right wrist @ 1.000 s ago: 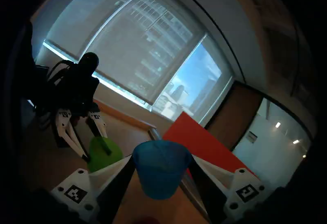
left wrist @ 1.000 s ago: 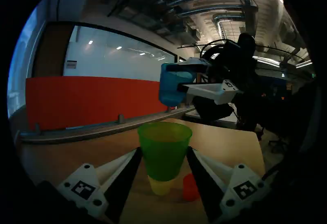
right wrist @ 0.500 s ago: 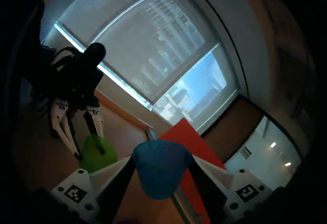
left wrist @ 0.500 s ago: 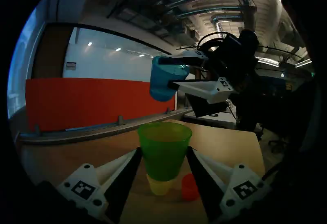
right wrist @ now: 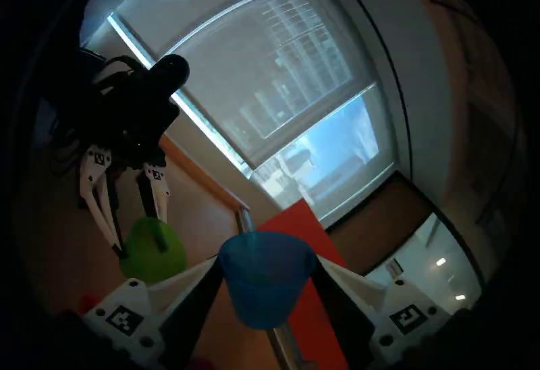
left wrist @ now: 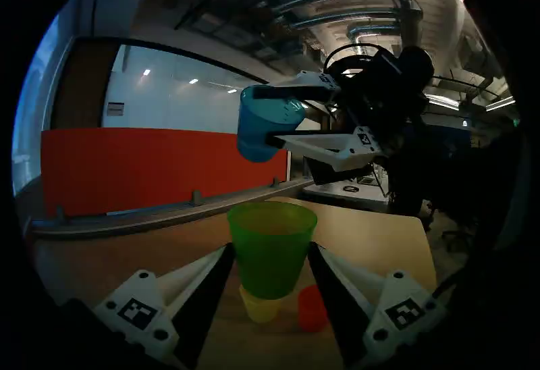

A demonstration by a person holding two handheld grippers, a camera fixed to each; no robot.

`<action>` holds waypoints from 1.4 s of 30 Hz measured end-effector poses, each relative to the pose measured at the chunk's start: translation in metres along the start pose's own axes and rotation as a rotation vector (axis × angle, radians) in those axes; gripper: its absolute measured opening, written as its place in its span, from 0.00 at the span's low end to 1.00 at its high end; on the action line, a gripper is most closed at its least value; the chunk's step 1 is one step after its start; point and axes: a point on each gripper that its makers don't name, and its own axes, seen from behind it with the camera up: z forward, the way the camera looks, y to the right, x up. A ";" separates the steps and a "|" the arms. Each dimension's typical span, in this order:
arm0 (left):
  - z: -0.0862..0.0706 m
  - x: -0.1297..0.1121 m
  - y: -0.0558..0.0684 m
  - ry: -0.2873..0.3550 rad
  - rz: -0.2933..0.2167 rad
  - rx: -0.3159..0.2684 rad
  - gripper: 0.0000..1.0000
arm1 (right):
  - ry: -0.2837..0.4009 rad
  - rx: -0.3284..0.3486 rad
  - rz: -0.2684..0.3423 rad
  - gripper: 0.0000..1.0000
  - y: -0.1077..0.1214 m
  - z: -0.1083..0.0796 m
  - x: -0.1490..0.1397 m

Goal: Pour water

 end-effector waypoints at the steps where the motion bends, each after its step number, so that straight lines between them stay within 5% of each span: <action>1: 0.000 0.000 0.000 0.000 0.000 0.000 0.80 | 0.000 -0.001 -0.006 0.91 0.000 0.000 0.000; 42: 0.000 0.004 -0.002 0.007 0.002 -0.006 0.79 | -0.007 -0.023 -0.279 0.91 0.005 0.019 0.017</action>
